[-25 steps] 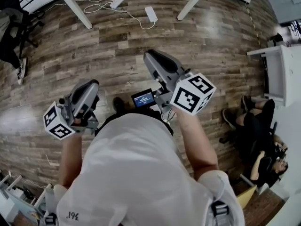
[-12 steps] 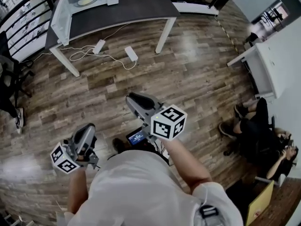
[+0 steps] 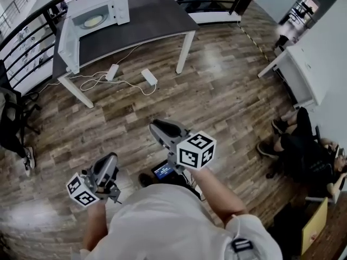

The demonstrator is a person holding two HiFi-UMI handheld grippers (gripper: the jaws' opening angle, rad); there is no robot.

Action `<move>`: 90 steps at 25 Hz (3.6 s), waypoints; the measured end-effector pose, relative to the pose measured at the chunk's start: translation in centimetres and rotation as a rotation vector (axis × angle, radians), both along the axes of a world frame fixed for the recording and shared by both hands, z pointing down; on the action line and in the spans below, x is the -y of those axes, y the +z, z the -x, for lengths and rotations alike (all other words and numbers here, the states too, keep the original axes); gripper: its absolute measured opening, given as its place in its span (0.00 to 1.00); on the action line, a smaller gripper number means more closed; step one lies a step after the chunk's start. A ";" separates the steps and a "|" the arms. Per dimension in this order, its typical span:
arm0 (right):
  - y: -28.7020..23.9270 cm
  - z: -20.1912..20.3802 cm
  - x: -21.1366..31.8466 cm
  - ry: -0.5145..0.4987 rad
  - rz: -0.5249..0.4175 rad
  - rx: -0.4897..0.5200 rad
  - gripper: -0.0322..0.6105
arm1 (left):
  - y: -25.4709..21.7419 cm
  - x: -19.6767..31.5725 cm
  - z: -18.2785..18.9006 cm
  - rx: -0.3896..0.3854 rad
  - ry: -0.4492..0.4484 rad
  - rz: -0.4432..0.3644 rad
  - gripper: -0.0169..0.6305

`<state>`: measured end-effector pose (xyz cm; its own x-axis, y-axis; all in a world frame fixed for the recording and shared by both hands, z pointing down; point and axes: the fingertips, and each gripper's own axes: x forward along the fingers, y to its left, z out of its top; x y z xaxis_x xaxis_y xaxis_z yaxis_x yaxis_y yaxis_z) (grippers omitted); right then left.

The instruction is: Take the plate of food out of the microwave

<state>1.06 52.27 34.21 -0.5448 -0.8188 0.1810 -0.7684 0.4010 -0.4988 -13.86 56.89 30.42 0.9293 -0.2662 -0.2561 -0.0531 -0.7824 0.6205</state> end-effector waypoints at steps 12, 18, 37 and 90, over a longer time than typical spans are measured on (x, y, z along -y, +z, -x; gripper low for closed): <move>0.6 1.7 -0.7 0.047 0.019 0.023 0.12 | 0.8 0.2 1.7 0.020 0.061 -0.001 0.03; 1.2 2.7 -0.2 0.069 0.026 0.029 0.12 | 1.3 0.9 3.2 0.032 0.058 0.006 0.03; 3.5 -0.3 8.8 0.024 0.051 0.074 0.12 | 3.4 9.4 0.1 0.084 -0.040 0.059 0.04; 4.6 0.9 58.3 0.056 0.158 0.068 0.12 | 5.0 60.2 -0.3 0.141 -0.115 0.141 0.09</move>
